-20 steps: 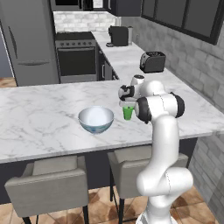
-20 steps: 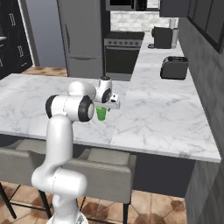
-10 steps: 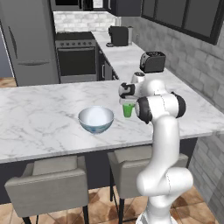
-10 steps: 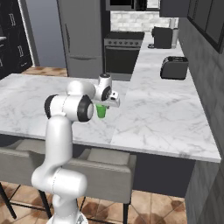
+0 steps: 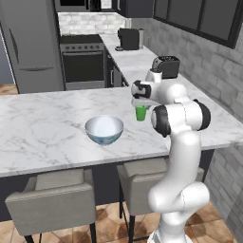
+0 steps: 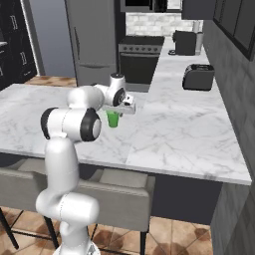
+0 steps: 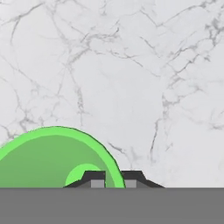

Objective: Place the cup inside the bowl on the dining table and move the bowl to any counter.

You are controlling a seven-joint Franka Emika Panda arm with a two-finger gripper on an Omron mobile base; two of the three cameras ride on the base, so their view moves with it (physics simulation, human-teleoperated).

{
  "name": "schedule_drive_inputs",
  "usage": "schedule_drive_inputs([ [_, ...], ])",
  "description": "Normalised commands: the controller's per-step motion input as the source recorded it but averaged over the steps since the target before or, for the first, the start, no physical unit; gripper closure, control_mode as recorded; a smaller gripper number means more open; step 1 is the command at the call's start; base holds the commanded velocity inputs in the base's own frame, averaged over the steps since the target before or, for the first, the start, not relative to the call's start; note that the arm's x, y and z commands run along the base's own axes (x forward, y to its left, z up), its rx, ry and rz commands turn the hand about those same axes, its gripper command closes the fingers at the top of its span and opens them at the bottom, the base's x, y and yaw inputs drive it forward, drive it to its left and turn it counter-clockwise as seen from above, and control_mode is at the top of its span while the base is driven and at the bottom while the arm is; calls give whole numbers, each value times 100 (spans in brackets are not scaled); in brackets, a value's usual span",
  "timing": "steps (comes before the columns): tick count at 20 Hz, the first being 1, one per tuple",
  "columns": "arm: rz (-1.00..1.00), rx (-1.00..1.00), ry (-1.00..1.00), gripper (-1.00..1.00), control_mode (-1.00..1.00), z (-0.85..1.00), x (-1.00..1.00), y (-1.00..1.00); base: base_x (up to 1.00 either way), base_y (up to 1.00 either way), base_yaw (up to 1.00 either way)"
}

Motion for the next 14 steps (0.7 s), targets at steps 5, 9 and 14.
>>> schedule_drive_inputs([
  [5,1,0,0,100,-100,39,-64,4,0,0,0],
  [9,0,0,0,100,-100,26,-50,29,0,0,0],
  [14,0,0,0,100,-100,16,-26,54,0,0,0],
])
